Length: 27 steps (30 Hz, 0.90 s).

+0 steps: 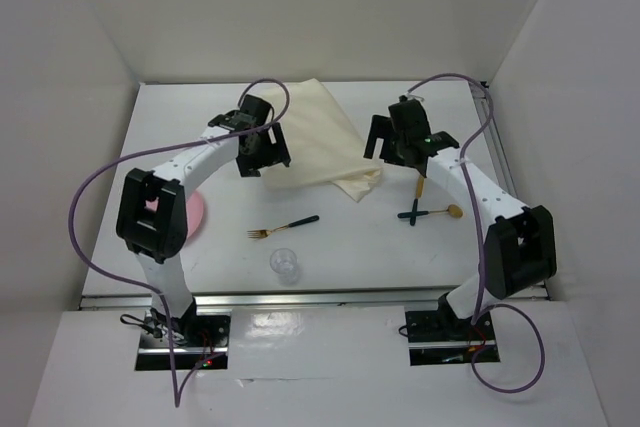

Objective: Set the dinner table for one person

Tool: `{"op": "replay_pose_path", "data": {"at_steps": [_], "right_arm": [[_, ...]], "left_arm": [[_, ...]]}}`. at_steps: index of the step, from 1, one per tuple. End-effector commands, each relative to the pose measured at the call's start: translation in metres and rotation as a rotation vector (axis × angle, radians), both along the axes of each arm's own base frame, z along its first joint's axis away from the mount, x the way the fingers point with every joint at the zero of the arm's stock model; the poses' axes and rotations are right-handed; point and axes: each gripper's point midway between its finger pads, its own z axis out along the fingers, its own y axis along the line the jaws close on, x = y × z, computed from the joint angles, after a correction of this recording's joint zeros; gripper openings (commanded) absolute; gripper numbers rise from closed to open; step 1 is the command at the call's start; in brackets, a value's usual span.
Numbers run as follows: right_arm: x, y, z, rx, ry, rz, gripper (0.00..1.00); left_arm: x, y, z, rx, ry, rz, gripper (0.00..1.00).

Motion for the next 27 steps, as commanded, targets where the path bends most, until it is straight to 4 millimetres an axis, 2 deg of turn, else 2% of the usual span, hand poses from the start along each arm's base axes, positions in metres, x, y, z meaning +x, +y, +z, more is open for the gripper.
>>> {"op": "replay_pose_path", "data": {"at_steps": [1,2,4,11,12,16,20,22,24,25,26,27], "right_arm": [[0.004,0.000,0.005,0.023,-0.041,0.021,1.00],[0.002,-0.001,0.003,0.019,-0.030,0.021,1.00],[0.001,-0.004,-0.001,0.022,-0.020,0.019,1.00],[-0.007,-0.003,-0.010,0.022,0.004,0.039,1.00],[-0.007,-0.003,-0.006,0.025,-0.004,0.039,1.00],[-0.014,-0.017,-0.021,0.037,0.050,0.001,1.00],[-0.024,-0.024,-0.036,0.153,0.115,-0.059,1.00],[-0.029,-0.017,-0.044,0.232,0.143,-0.036,1.00],[-0.034,-0.013,-0.052,0.285,0.170,-0.044,1.00],[-0.031,-0.007,-0.050,0.315,0.152,-0.029,1.00],[-0.034,0.001,-0.054,0.361,0.175,-0.016,0.99],[-0.034,0.005,-0.054,0.385,0.177,-0.009,0.97]], "left_arm": [[0.002,-0.020,-0.021,-0.120,0.090,0.077,0.94],[0.002,-0.021,-0.021,-0.128,0.093,0.092,0.94],[0.001,-0.018,-0.038,-0.120,0.125,0.158,0.93],[0.013,-0.011,-0.055,-0.173,0.134,0.263,0.93],[0.016,-0.007,-0.066,-0.168,0.147,0.275,0.92],[0.022,-0.009,-0.085,-0.153,0.178,0.279,0.92],[0.021,-0.011,-0.100,-0.146,0.211,0.268,0.86],[0.021,-0.011,-0.101,-0.139,0.225,0.270,0.83],[0.021,-0.013,-0.101,-0.148,0.229,0.266,0.71],[0.018,-0.011,-0.104,-0.139,0.236,0.255,0.62],[0.018,-0.011,-0.104,-0.139,0.236,0.255,0.48],[0.019,-0.007,-0.104,-0.135,0.233,0.252,0.17]]}}
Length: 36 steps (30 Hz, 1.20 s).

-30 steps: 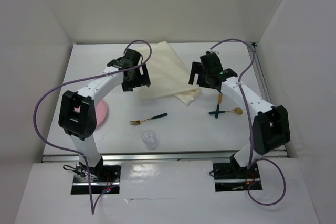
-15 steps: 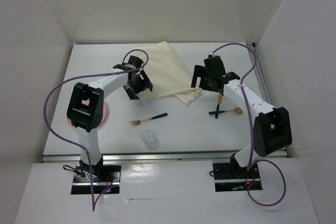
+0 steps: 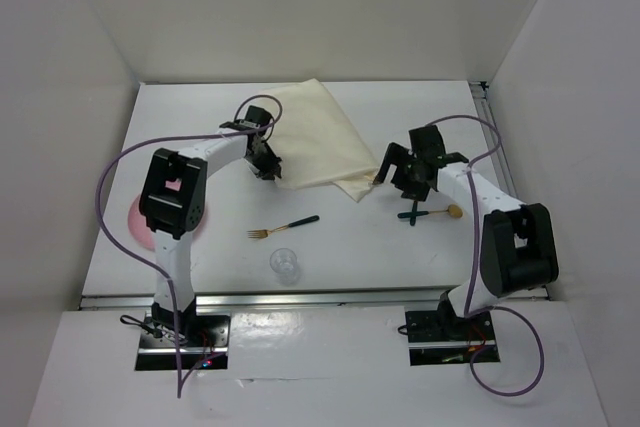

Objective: Set the dinner table for one person

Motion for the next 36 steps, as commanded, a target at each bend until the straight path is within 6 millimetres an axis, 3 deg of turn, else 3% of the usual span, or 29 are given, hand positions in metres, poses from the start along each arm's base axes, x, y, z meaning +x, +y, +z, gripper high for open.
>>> {"op": "replay_pose_path", "data": {"at_steps": [1,3,4,7,8,14,20,22,26,27,30,34,36], "right_arm": [[0.008,0.036,0.014,0.198,-0.054,0.049,0.97],[0.008,0.044,0.011,0.219,-0.055,0.058,0.94],[0.007,0.051,0.004,0.224,-0.032,0.061,0.93],[0.007,0.063,-0.001,0.230,-0.028,0.070,0.88],[0.009,0.064,-0.005,0.237,-0.020,0.058,0.84],[0.006,0.082,-0.040,0.227,0.055,0.042,0.78],[-0.005,0.095,-0.060,0.219,0.114,0.015,0.68],[0.004,0.095,-0.058,0.230,0.082,-0.027,0.61],[0.019,0.091,-0.063,0.158,0.054,-0.099,0.34],[0.022,0.083,-0.064,0.117,0.047,-0.129,0.18],[0.031,0.069,-0.057,0.064,0.017,-0.163,0.00],[0.034,0.058,-0.033,0.009,-0.067,-0.137,0.00],[0.034,0.050,-0.014,-0.017,-0.120,-0.135,0.00]], "left_arm": [[-0.006,0.001,-0.011,0.007,0.041,-0.017,0.02],[-0.006,0.006,-0.003,0.014,0.026,-0.033,0.00],[0.000,0.005,0.014,0.006,-0.017,-0.041,0.00],[0.006,0.012,0.042,-0.003,-0.070,-0.060,0.00],[0.013,0.006,0.061,-0.028,-0.117,-0.078,0.00],[0.029,0.003,0.115,-0.067,-0.198,-0.142,0.00],[0.034,0.001,0.135,-0.074,-0.238,-0.163,0.00],[0.034,0.004,0.145,-0.083,-0.257,-0.159,0.00],[0.035,-0.002,0.153,-0.116,-0.275,-0.176,0.00],[0.037,-0.005,0.159,-0.129,-0.288,-0.183,0.00],[0.038,-0.007,0.172,-0.136,-0.309,-0.197,0.00],[0.045,-0.002,0.190,-0.151,-0.344,-0.199,0.00],[0.048,0.009,0.201,-0.155,-0.368,-0.190,0.00]]}}
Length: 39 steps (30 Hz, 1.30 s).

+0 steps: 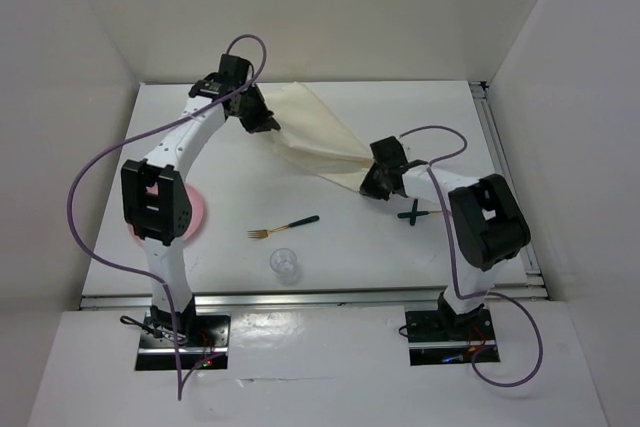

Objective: Set the dinner table for one person

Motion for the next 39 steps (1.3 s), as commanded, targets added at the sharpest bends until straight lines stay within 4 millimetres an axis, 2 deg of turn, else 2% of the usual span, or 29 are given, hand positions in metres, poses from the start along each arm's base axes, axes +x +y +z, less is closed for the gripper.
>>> {"op": "replay_pose_path", "data": {"at_steps": [1,2,4,5,8,9,10,12,13,15,17,19,20,22,23,25,27,29,30,32,34,35,36,38,39], "right_arm": [[0.013,-0.024,0.050,-0.108,-0.149,-0.028,0.00],[0.013,-0.029,0.056,-0.141,-0.170,-0.010,0.00],[0.012,-0.038,0.077,-0.177,-0.225,-0.008,0.00],[0.014,-0.045,0.087,-0.203,-0.244,0.001,0.00],[0.016,-0.057,0.115,-0.245,-0.310,-0.008,0.00],[0.014,-0.059,0.117,-0.254,-0.308,0.001,0.00],[0.018,-0.060,0.134,-0.254,-0.350,-0.005,0.00],[0.017,-0.069,0.142,-0.295,-0.352,-0.004,0.00],[0.017,-0.070,0.145,-0.303,-0.351,0.005,0.00],[0.013,-0.077,0.164,-0.336,-0.370,-0.001,0.00],[0.005,-0.085,0.184,-0.360,-0.398,-0.003,0.00],[-0.001,-0.090,0.197,-0.373,-0.425,-0.005,0.00],[-0.004,-0.096,0.215,-0.380,-0.464,-0.025,0.00],[-0.005,-0.101,0.227,-0.407,-0.481,-0.028,0.00],[-0.005,-0.106,0.244,-0.419,-0.514,-0.049,0.00],[-0.002,-0.107,0.260,-0.434,-0.547,-0.048,0.00],[0.001,-0.110,0.288,-0.440,-0.602,-0.071,0.00],[0.005,-0.110,0.302,-0.440,-0.630,-0.072,0.00],[0.006,-0.111,0.321,-0.441,-0.671,-0.087,0.00],[0.008,-0.113,0.338,-0.452,-0.710,-0.094,0.00],[0.004,-0.117,0.367,-0.451,-0.776,-0.113,0.00],[0.003,-0.118,0.374,-0.454,-0.789,-0.112,0.00],[-0.001,-0.120,0.392,-0.447,-0.827,-0.122,0.00],[-0.007,-0.124,0.406,-0.453,-0.854,-0.133,0.00],[-0.013,-0.127,0.423,-0.450,-0.890,-0.141,0.00]], "left_arm": [[0.004,0.014,0.056,-0.047,-0.114,-0.011,0.00],[0.001,0.014,0.067,-0.057,-0.134,-0.017,0.00],[0.003,0.026,0.085,-0.076,-0.181,0.000,0.00],[0.000,0.024,0.100,-0.092,-0.217,-0.011,0.00],[-0.002,0.041,0.123,-0.102,-0.266,0.017,0.00],[-0.002,0.044,0.132,-0.112,-0.291,0.017,0.00],[-0.004,0.052,0.141,-0.117,-0.310,0.028,0.00],[-0.006,0.058,0.157,-0.141,-0.338,0.035,0.00],[-0.006,0.068,0.161,-0.144,-0.345,0.063,0.00],[-0.013,0.074,0.179,-0.174,-0.378,0.049,0.00],[-0.021,0.087,0.200,-0.211,-0.421,0.050,0.00],[-0.025,0.102,0.213,-0.222,-0.455,0.063,0.00],[-0.027,0.106,0.224,-0.229,-0.484,0.058,0.00],[-0.034,0.109,0.233,-0.253,-0.502,0.037,0.00],[-0.034,0.116,0.239,-0.256,-0.515,0.041,0.00],[-0.037,0.115,0.246,-0.272,-0.533,0.017,0.00],[-0.039,0.121,0.251,-0.278,-0.545,0.017,0.00],[-0.041,0.119,0.256,-0.284,-0.554,0.003,0.00],[-0.041,0.118,0.258,-0.289,-0.562,-0.008,0.00],[-0.043,0.116,0.262,-0.293,-0.571,-0.019,0.00],[-0.052,0.113,0.272,-0.295,-0.593,-0.033,0.00],[-0.057,0.113,0.272,-0.289,-0.591,-0.037,0.00],[-0.065,0.111,0.281,-0.278,-0.619,-0.046,0.00],[-0.076,0.110,0.287,-0.268,-0.629,-0.053,0.00],[-0.081,0.113,0.286,-0.260,-0.624,-0.047,0.00]]}}
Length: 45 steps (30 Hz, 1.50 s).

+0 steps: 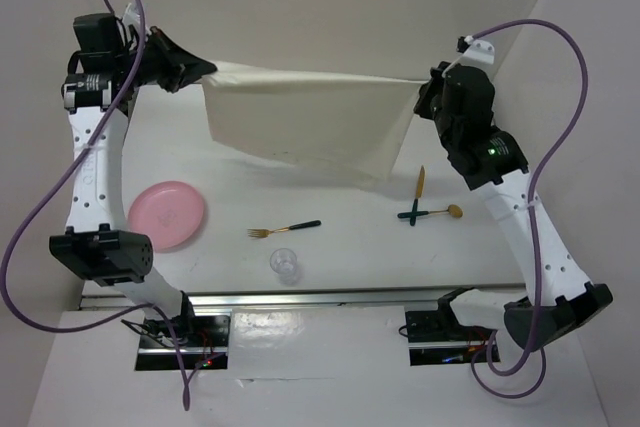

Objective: Set the dinner table for one person

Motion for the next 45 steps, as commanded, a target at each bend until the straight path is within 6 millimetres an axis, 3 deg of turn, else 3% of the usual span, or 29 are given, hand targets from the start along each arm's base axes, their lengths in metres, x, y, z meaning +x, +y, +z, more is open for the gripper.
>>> {"op": "replay_pose_path", "data": {"at_steps": [1,5,8,9,12,16,17,19,20,21,23,24,25,26,27,28,30,31,32,35,36,37,38,39,40,41,42,43,45], "right_arm": [[-0.028,-0.034,0.063,-0.027,-0.137,-0.097,0.00],[-0.040,-0.039,0.092,-0.021,-0.194,-0.097,0.00],[-0.029,-0.034,0.092,-0.040,-0.172,-0.083,0.00],[-0.016,-0.029,0.082,-0.052,-0.142,-0.081,0.00],[0.007,-0.023,0.069,-0.101,-0.112,-0.083,0.00],[0.064,-0.022,0.037,-0.126,-0.075,-0.074,0.00],[0.089,-0.016,0.019,-0.130,-0.049,-0.055,0.00],[0.115,-0.019,-0.006,-0.147,-0.018,-0.051,0.00],[0.139,-0.011,-0.037,-0.159,0.035,-0.034,0.00],[0.155,-0.012,-0.045,-0.155,0.024,-0.045,0.00],[0.182,-0.011,-0.076,-0.155,0.065,-0.047,0.00],[0.208,-0.003,-0.112,-0.150,0.117,-0.039,0.00],[0.220,-0.002,-0.130,-0.134,0.149,-0.032,0.01],[0.231,0.004,-0.147,-0.126,0.185,-0.014,0.32],[0.248,0.013,-0.176,-0.122,0.252,0.011,0.54],[0.254,0.015,-0.185,-0.109,0.278,0.006,0.70],[0.263,0.014,-0.197,-0.090,0.317,0.001,0.86],[0.262,0.014,-0.201,-0.092,0.326,0.001,0.87],[0.260,0.016,-0.196,-0.085,0.317,0.015,0.87],[0.241,0.009,-0.197,-0.034,0.339,0.020,0.90],[0.234,0.011,-0.185,-0.014,0.328,0.033,0.90],[0.222,0.006,-0.204,0.002,0.395,0.044,0.87],[0.214,0.001,-0.209,0.018,0.422,0.044,0.84],[0.205,0.002,-0.214,0.031,0.448,0.049,0.81],[0.185,-0.005,-0.227,0.033,0.505,0.048,0.76],[0.174,-0.008,-0.233,0.053,0.530,0.041,0.69],[0.165,-0.007,-0.239,0.059,0.544,0.054,0.54],[0.144,-0.008,-0.250,0.088,0.574,0.066,0.48],[0.125,-0.008,-0.262,0.110,0.601,0.091,0.31]], "left_arm": [[-0.037,0.008,0.056,0.056,-0.178,0.028,0.00],[-0.054,0.009,0.058,0.070,-0.166,0.032,0.00],[-0.057,0.011,0.056,0.076,-0.149,0.054,0.00],[-0.055,0.014,0.056,0.081,-0.147,0.069,0.00],[-0.035,0.027,0.032,0.100,-0.071,0.137,0.00],[0.011,0.030,-0.005,0.076,0.018,0.147,0.00],[0.031,0.033,-0.028,0.072,0.067,0.145,0.00],[0.053,0.024,-0.051,0.068,0.106,0.127,0.00],[0.065,0.022,-0.062,0.063,0.127,0.131,0.00],[0.091,0.029,-0.091,0.072,0.174,0.152,0.00],[0.113,0.027,-0.125,0.071,0.236,0.153,0.31],[0.127,0.029,-0.131,0.071,0.225,0.154,0.53],[0.142,0.029,-0.168,0.053,0.296,0.146,0.84],[0.150,0.024,-0.179,0.054,0.307,0.136,0.95],[0.159,0.027,-0.173,0.061,0.282,0.147,1.00],[0.165,0.031,-0.194,0.089,0.311,0.154,1.00],[0.170,0.043,-0.188,0.156,0.273,0.193,1.00],[0.170,0.047,-0.196,0.181,0.282,0.205,1.00],[0.165,0.050,-0.180,0.205,0.251,0.219,1.00],[0.150,0.062,-0.186,0.297,0.267,0.247,1.00],[0.142,0.064,-0.177,0.316,0.256,0.251,1.00],[0.135,0.068,-0.191,0.343,0.290,0.255,1.00],[0.126,0.070,-0.197,0.378,0.306,0.240,0.94],[0.117,0.059,-0.203,0.403,0.323,0.211,0.86],[0.097,0.056,-0.217,0.433,0.374,0.200,0.68],[0.086,0.051,-0.224,0.450,0.395,0.183,0.57],[0.075,0.046,-0.232,0.470,0.414,0.163,0.48],[0.056,0.035,-0.257,0.489,0.475,0.131,0.40],[0.037,0.031,-0.262,0.515,0.496,0.139,0.27]]}}
